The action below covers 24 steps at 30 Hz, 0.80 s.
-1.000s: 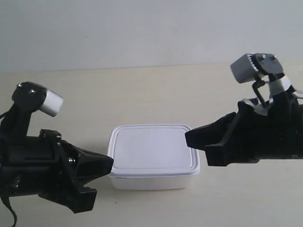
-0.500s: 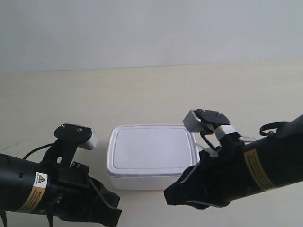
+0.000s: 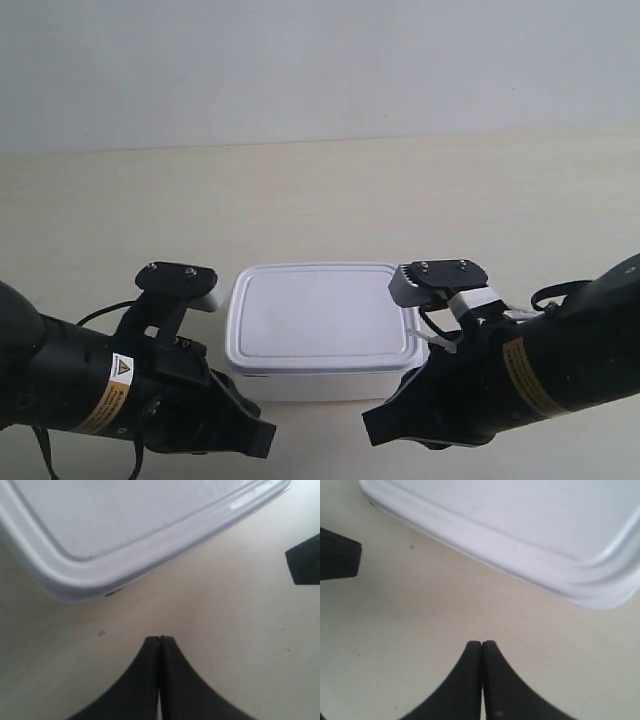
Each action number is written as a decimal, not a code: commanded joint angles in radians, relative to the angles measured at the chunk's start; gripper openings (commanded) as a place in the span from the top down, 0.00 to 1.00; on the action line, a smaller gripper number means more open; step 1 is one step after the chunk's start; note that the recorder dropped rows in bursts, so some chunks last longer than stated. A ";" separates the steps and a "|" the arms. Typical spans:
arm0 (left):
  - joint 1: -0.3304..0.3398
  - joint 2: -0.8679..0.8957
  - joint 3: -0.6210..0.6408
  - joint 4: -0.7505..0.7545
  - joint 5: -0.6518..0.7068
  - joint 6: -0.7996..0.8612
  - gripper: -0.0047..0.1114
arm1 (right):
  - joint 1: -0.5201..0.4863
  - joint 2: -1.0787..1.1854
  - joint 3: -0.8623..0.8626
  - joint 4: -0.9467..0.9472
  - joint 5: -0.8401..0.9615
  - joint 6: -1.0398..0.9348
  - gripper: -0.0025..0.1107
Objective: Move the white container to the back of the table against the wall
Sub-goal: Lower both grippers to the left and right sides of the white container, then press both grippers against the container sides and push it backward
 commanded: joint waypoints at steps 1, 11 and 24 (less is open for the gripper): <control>-0.005 0.039 -0.007 -0.001 0.048 -0.013 0.96 | 0.004 0.000 0.013 0.000 0.064 -0.048 0.98; -0.005 0.095 -0.055 -0.001 0.102 -0.015 0.96 | 0.004 0.000 0.013 0.000 0.119 -0.045 0.98; -0.005 0.203 -0.148 -0.001 0.154 -0.015 0.96 | 0.004 0.000 0.010 0.000 0.207 -0.041 0.98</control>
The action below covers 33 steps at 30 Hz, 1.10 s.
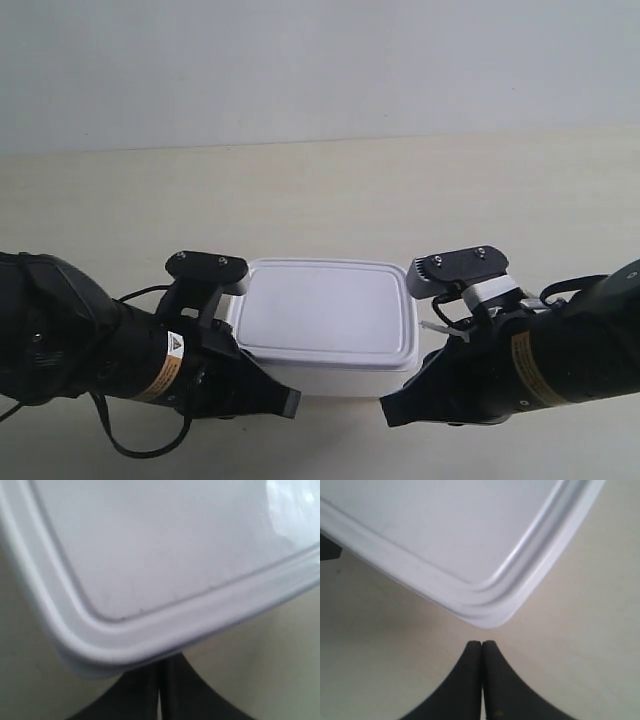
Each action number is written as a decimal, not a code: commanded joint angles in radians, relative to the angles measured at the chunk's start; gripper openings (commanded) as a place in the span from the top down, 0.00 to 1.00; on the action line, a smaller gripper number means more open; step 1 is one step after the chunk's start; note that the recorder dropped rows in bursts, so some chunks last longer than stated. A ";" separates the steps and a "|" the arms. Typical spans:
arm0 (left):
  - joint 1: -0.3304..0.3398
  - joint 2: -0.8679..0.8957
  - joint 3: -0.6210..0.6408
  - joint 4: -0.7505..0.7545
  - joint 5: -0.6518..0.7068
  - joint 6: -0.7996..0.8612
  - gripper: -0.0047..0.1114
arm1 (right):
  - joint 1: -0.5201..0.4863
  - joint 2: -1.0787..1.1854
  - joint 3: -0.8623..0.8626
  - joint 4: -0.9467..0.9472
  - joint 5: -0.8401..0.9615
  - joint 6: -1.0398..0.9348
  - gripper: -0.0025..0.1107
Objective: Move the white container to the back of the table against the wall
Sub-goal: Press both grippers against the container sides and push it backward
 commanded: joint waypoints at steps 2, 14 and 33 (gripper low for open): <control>-0.005 0.036 -0.031 -0.001 0.030 -0.006 0.96 | 0.004 0.000 0.000 0.000 0.020 -0.001 0.98; -0.005 0.047 -0.042 -0.001 0.081 0.036 0.96 | 0.004 0.117 -0.070 0.000 -0.005 0.002 0.98; -0.002 0.082 -0.118 -0.001 0.125 0.095 0.96 | 0.004 0.172 -0.137 0.000 -0.117 0.002 0.98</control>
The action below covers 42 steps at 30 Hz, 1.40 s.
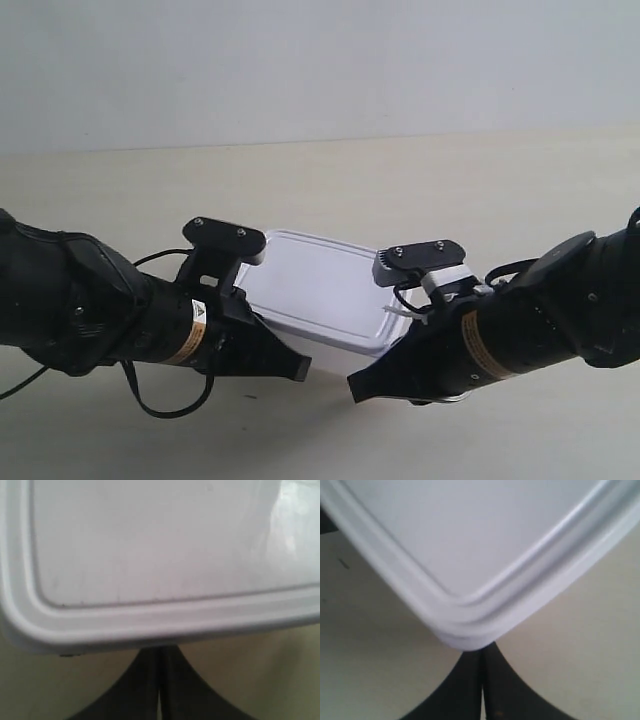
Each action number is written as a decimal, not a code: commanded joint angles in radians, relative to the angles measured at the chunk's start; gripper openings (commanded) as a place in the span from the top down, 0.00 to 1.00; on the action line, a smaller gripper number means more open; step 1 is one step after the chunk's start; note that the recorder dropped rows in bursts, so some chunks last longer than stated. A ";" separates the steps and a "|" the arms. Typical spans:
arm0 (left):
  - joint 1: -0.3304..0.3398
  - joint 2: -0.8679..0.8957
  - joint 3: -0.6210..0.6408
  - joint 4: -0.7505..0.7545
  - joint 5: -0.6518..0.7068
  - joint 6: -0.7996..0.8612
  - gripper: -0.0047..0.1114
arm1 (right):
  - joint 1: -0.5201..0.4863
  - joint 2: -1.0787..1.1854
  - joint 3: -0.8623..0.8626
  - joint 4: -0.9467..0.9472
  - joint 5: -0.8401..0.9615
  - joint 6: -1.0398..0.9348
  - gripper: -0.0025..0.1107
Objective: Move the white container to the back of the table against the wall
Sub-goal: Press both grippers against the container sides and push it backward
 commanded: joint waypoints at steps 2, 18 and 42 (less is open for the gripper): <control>-0.002 0.040 -0.034 -0.001 0.000 0.013 0.96 | 0.004 0.000 -0.005 0.027 -0.116 -0.008 0.98; 0.015 0.070 -0.066 -0.001 0.011 0.061 0.96 | 0.004 0.033 -0.087 0.049 -0.046 0.012 0.98; 0.090 0.100 -0.132 -0.001 -0.058 0.182 0.96 | 0.004 0.088 -0.198 0.053 0.144 -0.008 0.98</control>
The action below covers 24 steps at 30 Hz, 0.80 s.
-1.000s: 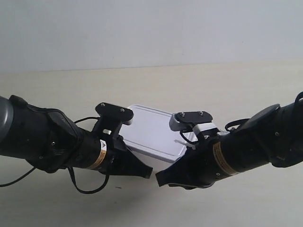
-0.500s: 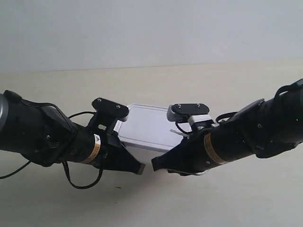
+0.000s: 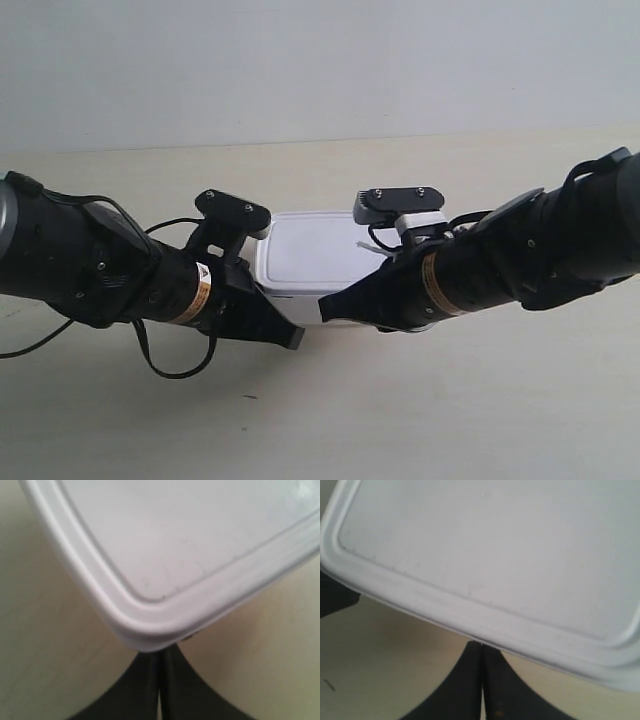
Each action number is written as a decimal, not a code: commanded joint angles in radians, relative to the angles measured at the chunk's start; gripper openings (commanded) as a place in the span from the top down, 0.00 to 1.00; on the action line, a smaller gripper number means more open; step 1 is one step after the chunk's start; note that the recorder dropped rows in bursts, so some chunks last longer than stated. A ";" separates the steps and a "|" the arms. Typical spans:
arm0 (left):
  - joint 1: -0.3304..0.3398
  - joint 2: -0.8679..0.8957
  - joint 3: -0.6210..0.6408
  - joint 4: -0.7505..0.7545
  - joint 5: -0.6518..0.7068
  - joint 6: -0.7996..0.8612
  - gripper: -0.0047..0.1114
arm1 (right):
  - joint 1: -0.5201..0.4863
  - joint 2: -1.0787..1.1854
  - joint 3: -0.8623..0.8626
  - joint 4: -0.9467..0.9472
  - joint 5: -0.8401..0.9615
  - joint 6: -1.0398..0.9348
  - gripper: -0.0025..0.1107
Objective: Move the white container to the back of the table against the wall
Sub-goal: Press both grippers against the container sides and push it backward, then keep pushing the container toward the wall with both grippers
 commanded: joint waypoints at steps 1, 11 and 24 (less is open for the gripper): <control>0.003 0.026 -0.028 -0.001 -0.019 0.003 0.96 | 0.004 0.000 -0.017 -0.039 0.034 -0.022 0.98; 0.003 0.085 -0.099 -0.001 -0.042 0.015 0.96 | 0.004 0.000 -0.019 -0.066 0.137 -0.157 0.98; 0.003 0.096 -0.141 -0.001 -0.008 0.210 0.96 | 0.004 0.060 -0.019 -0.066 0.302 -0.626 0.98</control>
